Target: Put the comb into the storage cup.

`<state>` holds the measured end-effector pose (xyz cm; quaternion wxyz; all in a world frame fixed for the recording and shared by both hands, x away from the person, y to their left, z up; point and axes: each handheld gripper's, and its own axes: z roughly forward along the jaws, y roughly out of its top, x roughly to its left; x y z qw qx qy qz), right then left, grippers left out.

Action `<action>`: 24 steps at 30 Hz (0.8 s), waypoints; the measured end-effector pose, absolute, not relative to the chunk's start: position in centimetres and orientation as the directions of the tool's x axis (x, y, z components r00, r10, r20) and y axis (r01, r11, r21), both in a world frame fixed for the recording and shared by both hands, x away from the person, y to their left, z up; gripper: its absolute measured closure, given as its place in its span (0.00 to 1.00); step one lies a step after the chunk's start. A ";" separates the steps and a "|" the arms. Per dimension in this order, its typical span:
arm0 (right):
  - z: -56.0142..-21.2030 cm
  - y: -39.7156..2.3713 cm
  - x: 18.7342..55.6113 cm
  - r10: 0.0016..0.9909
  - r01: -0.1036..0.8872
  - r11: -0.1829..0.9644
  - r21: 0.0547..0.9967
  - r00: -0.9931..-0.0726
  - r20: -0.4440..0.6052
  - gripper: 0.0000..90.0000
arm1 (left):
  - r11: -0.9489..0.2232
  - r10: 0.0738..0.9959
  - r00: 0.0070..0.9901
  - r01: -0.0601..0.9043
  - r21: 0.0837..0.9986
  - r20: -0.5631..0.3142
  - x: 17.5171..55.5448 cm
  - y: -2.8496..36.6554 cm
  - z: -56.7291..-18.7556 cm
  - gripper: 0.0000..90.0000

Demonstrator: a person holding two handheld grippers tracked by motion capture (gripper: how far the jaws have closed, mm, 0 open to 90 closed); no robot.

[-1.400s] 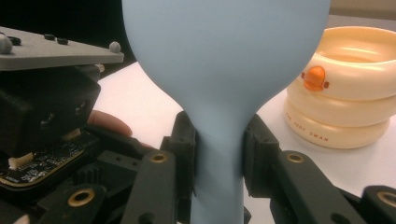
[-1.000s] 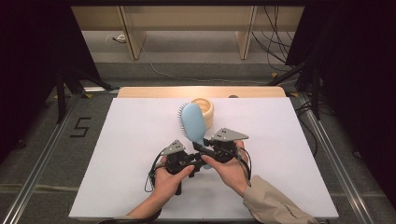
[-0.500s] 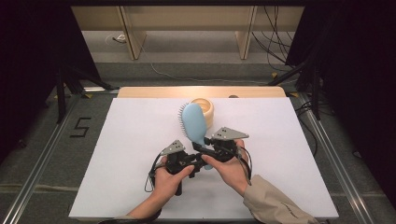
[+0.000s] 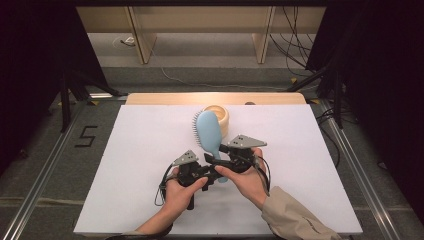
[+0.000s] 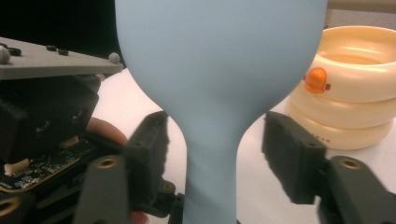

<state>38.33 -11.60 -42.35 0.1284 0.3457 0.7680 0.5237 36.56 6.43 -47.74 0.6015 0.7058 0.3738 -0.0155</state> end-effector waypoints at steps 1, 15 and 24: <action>-42.3 -11.6 38.4 0.669 0.401 0.215 0.891 -0.725 0.165 0.37 | 0.004 0.508 0.720 0.548 0.837 -0.474 36.6 6.4 -47.7 0.73; -41.8 -12.1 38.6 0.669 0.411 0.260 0.874 -0.729 0.145 0.10 | 0.000 0.512 0.714 0.555 0.832 -0.477 36.6 6.5 -47.8 0.73; -40.9 -12.7 38.7 0.668 0.398 0.269 0.877 -0.733 0.128 0.01 | -0.002 0.514 0.713 0.558 0.830 -0.478 36.7 6.6 -47.8 0.73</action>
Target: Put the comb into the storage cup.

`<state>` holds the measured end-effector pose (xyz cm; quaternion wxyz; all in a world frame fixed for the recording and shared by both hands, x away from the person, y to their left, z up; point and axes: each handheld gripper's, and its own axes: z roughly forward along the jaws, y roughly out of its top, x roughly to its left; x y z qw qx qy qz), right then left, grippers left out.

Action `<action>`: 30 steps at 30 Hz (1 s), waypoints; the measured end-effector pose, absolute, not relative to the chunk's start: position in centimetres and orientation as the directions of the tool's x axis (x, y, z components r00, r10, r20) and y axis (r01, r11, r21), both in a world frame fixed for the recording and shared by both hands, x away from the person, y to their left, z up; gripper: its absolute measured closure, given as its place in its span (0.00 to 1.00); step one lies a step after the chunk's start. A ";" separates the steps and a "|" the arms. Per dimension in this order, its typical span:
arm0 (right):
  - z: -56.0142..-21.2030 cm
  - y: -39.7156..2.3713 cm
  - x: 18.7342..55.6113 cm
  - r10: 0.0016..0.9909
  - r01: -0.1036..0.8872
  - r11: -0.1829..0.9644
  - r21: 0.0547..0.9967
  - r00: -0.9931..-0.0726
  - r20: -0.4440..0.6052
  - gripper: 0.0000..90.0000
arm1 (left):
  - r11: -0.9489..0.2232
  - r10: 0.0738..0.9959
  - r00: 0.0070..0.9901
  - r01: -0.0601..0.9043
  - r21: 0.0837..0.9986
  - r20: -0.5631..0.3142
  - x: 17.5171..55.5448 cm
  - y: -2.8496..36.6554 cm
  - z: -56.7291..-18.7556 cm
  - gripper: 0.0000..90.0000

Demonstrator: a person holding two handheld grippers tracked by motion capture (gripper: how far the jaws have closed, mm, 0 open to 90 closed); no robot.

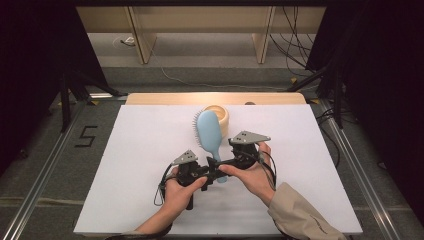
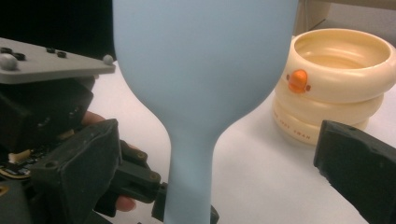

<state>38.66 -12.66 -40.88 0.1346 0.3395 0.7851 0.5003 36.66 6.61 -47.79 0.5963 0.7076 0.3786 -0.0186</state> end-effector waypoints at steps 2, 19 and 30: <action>-40.6 -12.7 38.6 0.671 0.389 0.274 0.880 -0.732 0.115 0.00 | -0.002 0.514 0.712 0.558 0.830 -0.478 36.7 6.6 -47.8 0.73; -39.1 -13.3 38.6 0.669 0.342 0.243 0.908 -0.737 0.098 0.00 | -0.001 0.501 0.719 0.557 0.830 -0.482 36.6 6.5 -47.9 0.73; -37.6 -13.2 38.8 0.662 0.312 0.212 0.926 -0.743 0.099 0.00 | 0.003 0.497 0.717 0.563 0.827 -0.490 36.6 6.5 -48.0 0.73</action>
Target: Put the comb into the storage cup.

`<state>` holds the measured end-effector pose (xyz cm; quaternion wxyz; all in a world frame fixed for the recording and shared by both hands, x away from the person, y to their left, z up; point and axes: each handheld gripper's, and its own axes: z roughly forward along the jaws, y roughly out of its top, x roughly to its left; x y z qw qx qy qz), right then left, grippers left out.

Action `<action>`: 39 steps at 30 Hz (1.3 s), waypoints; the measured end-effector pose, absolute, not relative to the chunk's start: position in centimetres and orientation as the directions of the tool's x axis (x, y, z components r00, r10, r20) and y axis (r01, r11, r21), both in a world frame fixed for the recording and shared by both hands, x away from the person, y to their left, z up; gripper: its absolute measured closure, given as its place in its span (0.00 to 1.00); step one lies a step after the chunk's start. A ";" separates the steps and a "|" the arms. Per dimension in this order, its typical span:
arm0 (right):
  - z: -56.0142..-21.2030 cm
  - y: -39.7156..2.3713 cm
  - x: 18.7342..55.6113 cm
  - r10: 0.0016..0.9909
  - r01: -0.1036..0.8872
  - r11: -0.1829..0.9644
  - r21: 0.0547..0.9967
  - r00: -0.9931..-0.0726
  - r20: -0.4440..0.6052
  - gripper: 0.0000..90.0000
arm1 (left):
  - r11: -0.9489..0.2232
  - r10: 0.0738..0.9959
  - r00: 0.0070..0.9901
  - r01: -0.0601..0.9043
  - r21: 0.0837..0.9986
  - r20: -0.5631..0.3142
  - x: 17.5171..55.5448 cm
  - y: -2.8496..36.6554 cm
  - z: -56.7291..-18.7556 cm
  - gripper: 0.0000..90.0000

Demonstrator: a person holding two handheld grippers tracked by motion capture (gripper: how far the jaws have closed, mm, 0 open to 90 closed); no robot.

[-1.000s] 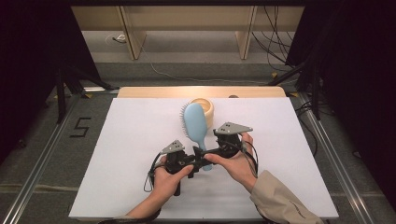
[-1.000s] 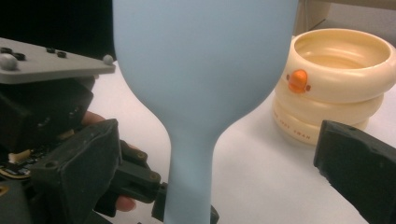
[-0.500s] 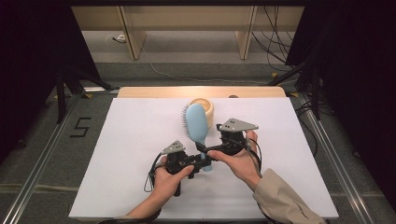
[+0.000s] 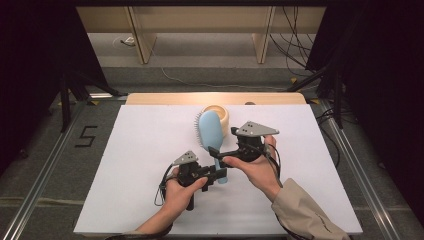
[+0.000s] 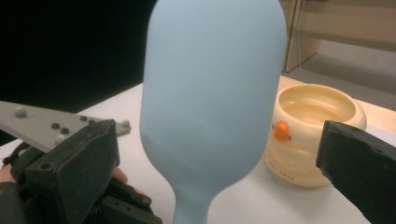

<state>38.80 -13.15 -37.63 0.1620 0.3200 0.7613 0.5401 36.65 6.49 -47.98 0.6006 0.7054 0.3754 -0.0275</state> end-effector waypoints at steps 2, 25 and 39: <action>-37.4 -13.0 38.9 0.660 0.309 0.207 0.928 -0.744 0.101 0.00 | 0.002 0.496 0.717 0.563 0.827 -0.490 36.6 6.5 -48.0 0.73; -35.3 -10.1 42.1 0.637 0.334 0.193 0.923 -0.758 0.141 0.00 | 0.000 0.485 0.720 0.567 0.824 -0.496 36.5 6.4 -48.0 0.73; -35.0 -9.6 43.1 0.649 0.360 0.195 0.912 -0.745 0.155 0.06 | -0.007 0.488 0.725 0.560 0.829 -0.486 36.5 6.4 -48.0 0.73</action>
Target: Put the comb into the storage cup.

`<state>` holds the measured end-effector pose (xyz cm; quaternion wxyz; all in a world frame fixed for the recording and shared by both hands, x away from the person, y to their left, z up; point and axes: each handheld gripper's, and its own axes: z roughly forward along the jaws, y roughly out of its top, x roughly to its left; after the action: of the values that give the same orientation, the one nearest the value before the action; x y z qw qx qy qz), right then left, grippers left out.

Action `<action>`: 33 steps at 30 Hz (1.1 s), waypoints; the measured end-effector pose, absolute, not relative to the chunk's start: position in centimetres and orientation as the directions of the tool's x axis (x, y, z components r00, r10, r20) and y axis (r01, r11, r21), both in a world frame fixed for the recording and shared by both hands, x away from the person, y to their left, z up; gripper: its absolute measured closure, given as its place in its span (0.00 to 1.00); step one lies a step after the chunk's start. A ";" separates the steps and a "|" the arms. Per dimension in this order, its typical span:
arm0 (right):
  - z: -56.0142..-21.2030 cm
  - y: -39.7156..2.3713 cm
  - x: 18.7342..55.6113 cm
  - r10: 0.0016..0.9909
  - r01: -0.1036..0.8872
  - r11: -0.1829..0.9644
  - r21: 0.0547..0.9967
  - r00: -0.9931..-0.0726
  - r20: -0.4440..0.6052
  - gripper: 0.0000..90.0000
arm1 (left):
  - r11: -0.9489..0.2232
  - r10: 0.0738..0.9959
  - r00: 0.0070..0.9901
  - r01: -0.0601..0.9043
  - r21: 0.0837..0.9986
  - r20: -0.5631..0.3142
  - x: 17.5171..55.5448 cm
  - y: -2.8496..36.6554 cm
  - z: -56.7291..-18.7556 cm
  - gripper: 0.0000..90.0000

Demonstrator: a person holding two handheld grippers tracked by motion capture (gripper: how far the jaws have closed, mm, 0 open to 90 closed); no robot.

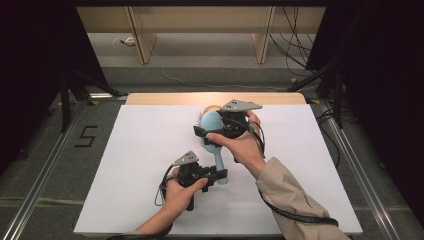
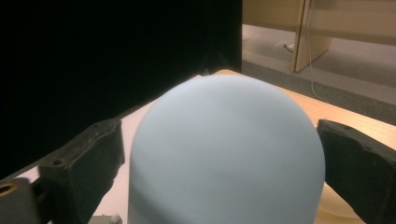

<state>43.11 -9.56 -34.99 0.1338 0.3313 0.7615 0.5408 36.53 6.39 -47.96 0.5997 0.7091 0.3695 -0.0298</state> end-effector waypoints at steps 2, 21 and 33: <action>-35.1 -9.6 43.1 0.647 0.368 0.198 0.909 -0.745 0.160 0.08 | -0.008 0.490 0.725 0.559 0.829 -0.485 36.5 6.4 -48.0 0.73; -34.9 -9.5 42.9 0.652 0.401 0.201 0.894 -0.736 0.183 0.22 | -0.021 0.499 0.731 0.548 0.836 -0.466 36.5 6.4 -47.9 0.73; -34.8 -9.6 42.8 0.655 0.388 0.186 0.903 -0.734 0.180 0.23 | -0.026 0.512 0.736 0.528 0.849 -0.443 36.5 6.5 -47.8 0.73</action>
<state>42.75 -9.56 -34.75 0.1243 0.3430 0.7600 0.5378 36.52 6.52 -47.77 0.5960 0.7161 0.3633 -0.0068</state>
